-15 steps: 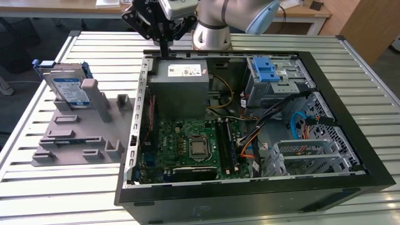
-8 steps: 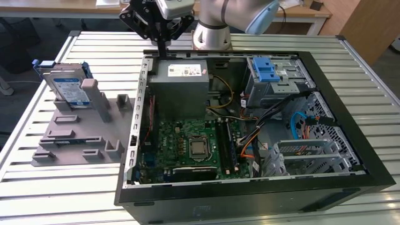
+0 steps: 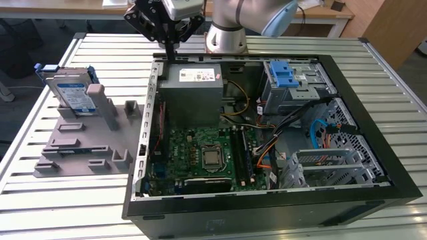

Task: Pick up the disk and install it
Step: 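Reach for the disk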

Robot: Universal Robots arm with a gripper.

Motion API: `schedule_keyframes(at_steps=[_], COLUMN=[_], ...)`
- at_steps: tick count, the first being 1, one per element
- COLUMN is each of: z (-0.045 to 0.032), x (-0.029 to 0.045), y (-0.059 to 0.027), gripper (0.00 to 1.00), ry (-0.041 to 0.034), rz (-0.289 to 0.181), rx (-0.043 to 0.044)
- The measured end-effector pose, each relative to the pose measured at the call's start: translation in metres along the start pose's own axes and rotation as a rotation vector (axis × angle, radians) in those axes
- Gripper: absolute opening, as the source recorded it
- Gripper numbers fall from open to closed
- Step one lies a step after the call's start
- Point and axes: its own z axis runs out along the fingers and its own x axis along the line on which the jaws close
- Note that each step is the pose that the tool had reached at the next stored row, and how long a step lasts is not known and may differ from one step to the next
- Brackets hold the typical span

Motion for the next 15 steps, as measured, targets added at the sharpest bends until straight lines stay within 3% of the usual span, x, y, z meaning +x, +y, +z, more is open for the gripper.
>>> schedule_keyframes(at_steps=[15], z=[-0.0001], x=[0.011], y=[0.0025], gripper=[0.11], ry=[0.0], rz=[0.0], rx=[0.0])
